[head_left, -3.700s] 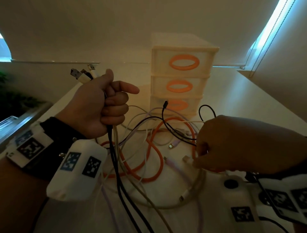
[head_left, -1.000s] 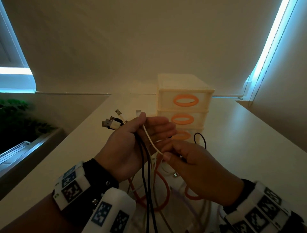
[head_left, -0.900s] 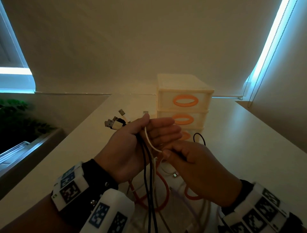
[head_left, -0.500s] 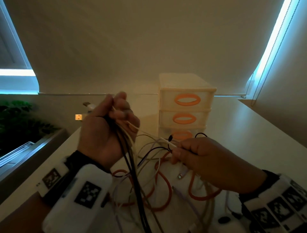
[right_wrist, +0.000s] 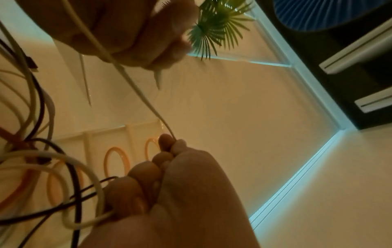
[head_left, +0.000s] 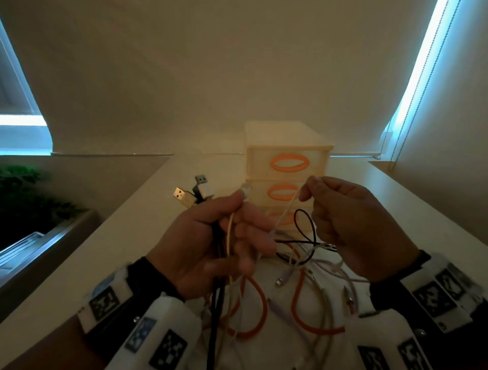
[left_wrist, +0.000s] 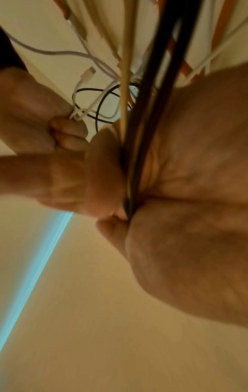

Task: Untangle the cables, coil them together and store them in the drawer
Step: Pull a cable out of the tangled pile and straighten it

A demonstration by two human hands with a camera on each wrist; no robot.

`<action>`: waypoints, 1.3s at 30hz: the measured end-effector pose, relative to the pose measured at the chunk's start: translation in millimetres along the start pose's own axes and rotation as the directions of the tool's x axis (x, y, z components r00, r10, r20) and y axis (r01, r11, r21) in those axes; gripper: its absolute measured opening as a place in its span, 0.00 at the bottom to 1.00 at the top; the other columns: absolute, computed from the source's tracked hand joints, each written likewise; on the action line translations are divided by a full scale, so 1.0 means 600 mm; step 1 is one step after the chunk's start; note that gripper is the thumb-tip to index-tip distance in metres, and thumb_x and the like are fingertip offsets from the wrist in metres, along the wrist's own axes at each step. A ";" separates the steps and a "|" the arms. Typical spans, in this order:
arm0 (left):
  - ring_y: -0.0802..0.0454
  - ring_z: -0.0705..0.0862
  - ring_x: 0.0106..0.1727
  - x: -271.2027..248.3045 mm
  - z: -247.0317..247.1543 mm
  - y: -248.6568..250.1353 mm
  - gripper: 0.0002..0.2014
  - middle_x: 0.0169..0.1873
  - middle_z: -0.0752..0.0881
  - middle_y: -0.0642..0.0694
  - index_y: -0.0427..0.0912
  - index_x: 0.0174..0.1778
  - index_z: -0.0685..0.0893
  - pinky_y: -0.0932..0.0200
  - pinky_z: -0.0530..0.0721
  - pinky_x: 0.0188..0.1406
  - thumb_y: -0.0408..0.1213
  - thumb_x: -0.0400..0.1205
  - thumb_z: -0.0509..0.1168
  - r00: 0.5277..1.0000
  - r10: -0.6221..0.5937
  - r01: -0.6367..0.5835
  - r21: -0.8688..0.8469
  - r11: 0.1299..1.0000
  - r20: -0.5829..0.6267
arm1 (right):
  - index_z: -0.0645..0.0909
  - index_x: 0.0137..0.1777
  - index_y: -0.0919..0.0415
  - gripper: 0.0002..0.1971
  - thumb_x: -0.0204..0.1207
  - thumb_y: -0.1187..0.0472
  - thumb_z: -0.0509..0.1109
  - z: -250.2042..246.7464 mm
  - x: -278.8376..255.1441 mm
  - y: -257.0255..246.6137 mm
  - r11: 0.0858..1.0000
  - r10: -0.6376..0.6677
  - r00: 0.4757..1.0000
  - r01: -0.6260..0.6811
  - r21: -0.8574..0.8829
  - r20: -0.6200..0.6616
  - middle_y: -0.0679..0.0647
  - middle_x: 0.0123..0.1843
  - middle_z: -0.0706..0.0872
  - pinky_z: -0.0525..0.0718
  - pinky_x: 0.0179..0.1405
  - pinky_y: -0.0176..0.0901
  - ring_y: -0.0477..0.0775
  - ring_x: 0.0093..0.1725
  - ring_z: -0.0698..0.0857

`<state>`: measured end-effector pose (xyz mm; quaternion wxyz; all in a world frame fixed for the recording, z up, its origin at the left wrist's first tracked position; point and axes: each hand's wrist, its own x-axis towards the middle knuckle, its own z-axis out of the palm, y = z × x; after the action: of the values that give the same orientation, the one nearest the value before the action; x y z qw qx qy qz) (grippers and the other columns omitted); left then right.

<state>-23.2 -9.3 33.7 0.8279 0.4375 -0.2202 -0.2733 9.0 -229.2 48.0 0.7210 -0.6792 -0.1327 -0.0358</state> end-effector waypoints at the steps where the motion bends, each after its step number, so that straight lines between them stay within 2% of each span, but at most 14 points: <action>1: 0.47 0.93 0.33 0.001 0.007 -0.004 0.27 0.42 0.94 0.37 0.34 0.50 0.93 0.67 0.71 0.16 0.48 0.88 0.52 0.998 -0.041 0.044 0.065 0.997 -0.038 | 0.83 0.39 0.61 0.17 0.88 0.56 0.61 0.004 0.000 0.001 0.999 -0.032 0.999 0.032 -0.029 -0.023 0.50 0.21 0.62 0.56 0.19 0.36 0.49 0.20 0.57; 4: 0.37 0.93 0.50 0.009 0.028 -0.013 0.28 0.53 0.92 0.31 0.31 0.59 0.91 0.56 0.91 0.40 0.49 0.89 0.51 0.974 -0.167 0.182 0.090 0.979 -0.155 | 0.84 0.37 0.57 0.16 0.86 0.57 0.65 0.022 -0.006 0.013 0.934 -0.274 0.959 0.247 -0.256 -0.074 0.44 0.21 0.72 0.67 0.22 0.39 0.46 0.21 0.68; 6: 0.34 0.91 0.58 0.013 0.031 -0.017 0.27 0.58 0.90 0.29 0.31 0.62 0.89 0.46 0.91 0.57 0.49 0.90 0.52 0.948 -0.190 0.213 0.064 0.975 -0.257 | 0.85 0.39 0.57 0.13 0.85 0.61 0.66 0.040 -0.015 0.025 0.803 -0.486 0.874 0.439 -0.402 -0.018 0.44 0.30 0.82 0.76 0.32 0.36 0.45 0.31 0.80; 8: 0.36 0.92 0.53 0.018 0.030 -0.021 0.25 0.56 0.91 0.31 0.30 0.61 0.89 0.43 0.90 0.58 0.48 0.89 0.55 0.915 -0.143 0.174 0.050 0.983 -0.378 | 0.84 0.40 0.58 0.10 0.84 0.63 0.66 0.057 -0.027 0.034 0.693 -0.582 0.804 0.569 -0.443 0.123 0.48 0.36 0.82 0.79 0.38 0.34 0.47 0.39 0.82; 10: 0.38 0.91 0.50 0.019 0.027 -0.021 0.26 0.54 0.91 0.33 0.30 0.66 0.87 0.44 0.92 0.54 0.49 0.88 0.57 0.895 -0.091 0.120 0.039 0.992 -0.437 | 0.83 0.41 0.59 0.11 0.85 0.61 0.65 0.066 -0.035 0.036 0.645 -0.543 0.778 0.627 -0.436 0.316 0.47 0.35 0.80 0.77 0.36 0.32 0.46 0.36 0.80; 14: 0.39 0.88 0.65 0.021 0.019 -0.007 0.26 0.62 0.89 0.35 0.35 0.68 0.86 0.44 0.85 0.62 0.51 0.91 0.51 0.873 0.020 -0.039 -0.029 0.999 -0.488 | 0.81 0.40 0.60 0.14 0.86 0.57 0.63 0.058 -0.038 0.037 0.639 -0.341 0.778 0.603 -0.477 0.527 0.47 0.32 0.80 0.75 0.30 0.37 0.47 0.31 0.79; 16: 0.40 0.90 0.62 0.023 0.014 0.000 0.28 0.61 0.90 0.34 0.31 0.68 0.85 0.43 0.88 0.61 0.49 0.92 0.49 0.852 0.101 -0.173 -0.095 0.980 -0.513 | 0.80 0.40 0.59 0.14 0.87 0.56 0.63 0.054 -0.039 0.042 0.661 -0.275 0.797 0.563 -0.496 0.538 0.47 0.32 0.80 0.77 0.33 0.43 0.47 0.32 0.79; 19: 0.42 0.93 0.55 0.023 0.014 0.006 0.29 0.58 0.91 0.34 0.28 0.59 0.89 0.46 0.92 0.50 0.48 0.92 0.49 0.834 0.174 -0.301 -0.168 0.939 -0.523 | 0.84 0.42 0.54 0.14 0.86 0.53 0.61 0.049 -0.037 0.036 0.704 -0.231 0.847 0.485 -0.519 0.478 0.45 0.35 0.84 0.78 0.37 0.36 0.44 0.37 0.82; 23: 0.48 0.94 0.48 0.011 0.008 0.028 0.28 0.53 0.93 0.39 0.30 0.49 0.93 0.49 0.93 0.44 0.46 0.92 0.52 0.786 0.297 -0.477 -0.228 0.849 -0.542 | 0.86 0.38 0.54 0.16 0.86 0.55 0.63 0.025 -0.033 0.017 0.831 -0.087 0.907 0.294 -0.472 0.412 0.47 0.26 0.77 0.73 0.28 0.31 0.40 0.25 0.75; 27: 0.50 0.94 0.47 0.005 -0.010 0.046 0.27 0.54 0.93 0.40 0.31 0.48 0.93 0.51 0.92 0.42 0.45 0.92 0.53 0.737 0.360 -0.583 -0.266 0.768 -0.572 | 0.85 0.39 0.54 0.16 0.86 0.54 0.63 0.032 -0.037 0.035 0.713 -0.107 0.869 0.405 -0.572 0.483 0.46 0.33 0.83 0.76 0.33 0.30 0.43 0.33 0.81; 29: 0.50 0.94 0.46 0.008 -0.011 0.040 0.25 0.50 0.94 0.42 0.30 0.52 0.92 0.52 0.92 0.41 0.45 0.92 0.53 0.752 0.341 -0.563 -0.279 0.778 -0.564 | 0.84 0.41 0.55 0.16 0.87 0.51 0.61 0.039 -0.040 0.048 0.655 -0.093 0.835 0.461 -0.599 0.542 0.47 0.36 0.83 0.76 0.35 0.31 0.45 0.37 0.81; 32: 0.59 0.87 0.30 0.008 -0.009 0.027 0.23 0.32 0.87 0.52 0.34 0.72 0.83 0.60 0.88 0.30 0.46 0.93 0.52 0.835 0.277 -0.456 -0.317 0.831 -0.476 | 0.83 0.44 0.54 0.16 0.87 0.48 0.58 0.042 -0.044 0.050 0.607 -0.023 0.800 0.488 -0.627 0.600 0.49 0.38 0.83 0.80 0.38 0.38 0.47 0.38 0.82; 35: 0.59 0.77 0.24 -0.008 -0.026 0.042 0.23 0.25 0.80 0.51 0.34 0.79 0.70 0.65 0.78 0.29 0.44 0.95 0.46 0.907 0.322 -0.404 -0.348 0.846 -0.270 | 0.82 0.44 0.52 0.13 0.84 0.48 0.61 0.022 -0.035 0.026 0.601 -0.103 0.846 0.471 -0.645 0.523 0.46 0.39 0.85 0.81 0.37 0.38 0.45 0.38 0.83; 39: 0.57 0.67 0.21 -0.035 -0.048 0.072 0.22 0.23 0.77 0.49 0.33 0.81 0.68 0.63 0.70 0.27 0.42 0.95 0.46 0.902 0.384 -0.430 -0.351 0.832 -0.196 | 0.84 0.39 0.48 0.09 0.80 0.52 0.67 -0.033 -0.013 -0.002 0.626 -0.242 0.903 0.426 -0.654 0.356 0.46 0.31 0.85 0.79 0.30 0.33 0.42 0.29 0.81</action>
<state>-10.3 41.7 52.9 0.9482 0.2239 -0.2010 -0.1023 4.3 -249.7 46.3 0.3571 -0.8679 -0.3163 -0.1384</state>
